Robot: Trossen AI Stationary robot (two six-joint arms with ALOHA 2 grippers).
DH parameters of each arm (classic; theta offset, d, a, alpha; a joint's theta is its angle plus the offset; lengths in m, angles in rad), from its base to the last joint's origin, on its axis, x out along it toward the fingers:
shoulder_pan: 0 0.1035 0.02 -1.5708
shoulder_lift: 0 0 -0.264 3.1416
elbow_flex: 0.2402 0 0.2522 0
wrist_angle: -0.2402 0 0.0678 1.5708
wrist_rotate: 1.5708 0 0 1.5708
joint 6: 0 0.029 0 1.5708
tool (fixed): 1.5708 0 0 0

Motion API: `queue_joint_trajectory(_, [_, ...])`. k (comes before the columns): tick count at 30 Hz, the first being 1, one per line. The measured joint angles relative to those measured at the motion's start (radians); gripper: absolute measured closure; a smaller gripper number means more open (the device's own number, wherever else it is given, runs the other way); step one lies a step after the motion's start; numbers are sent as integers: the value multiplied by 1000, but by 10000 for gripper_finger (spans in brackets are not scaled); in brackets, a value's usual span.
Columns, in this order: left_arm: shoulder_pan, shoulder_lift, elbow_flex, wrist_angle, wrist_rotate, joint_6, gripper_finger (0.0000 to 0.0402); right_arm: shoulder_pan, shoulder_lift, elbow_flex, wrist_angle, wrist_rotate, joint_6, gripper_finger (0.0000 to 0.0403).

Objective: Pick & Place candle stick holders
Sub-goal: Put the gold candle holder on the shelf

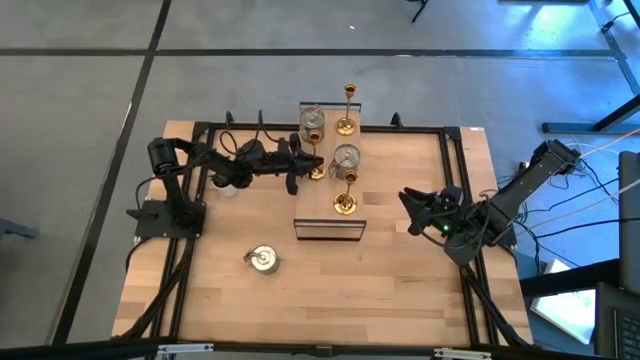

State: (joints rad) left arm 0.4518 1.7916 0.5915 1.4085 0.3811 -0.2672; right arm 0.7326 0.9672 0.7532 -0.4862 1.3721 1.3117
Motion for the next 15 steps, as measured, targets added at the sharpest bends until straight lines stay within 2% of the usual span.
queue_joint_trajectory(6, [-1,0,0,-6,61,48,368,0,0,0,0,0,0,228])
queue_joint_trajectory(15, [-2,0,0,-6,62,87,368,0,2,0,-3,-20,0,228])
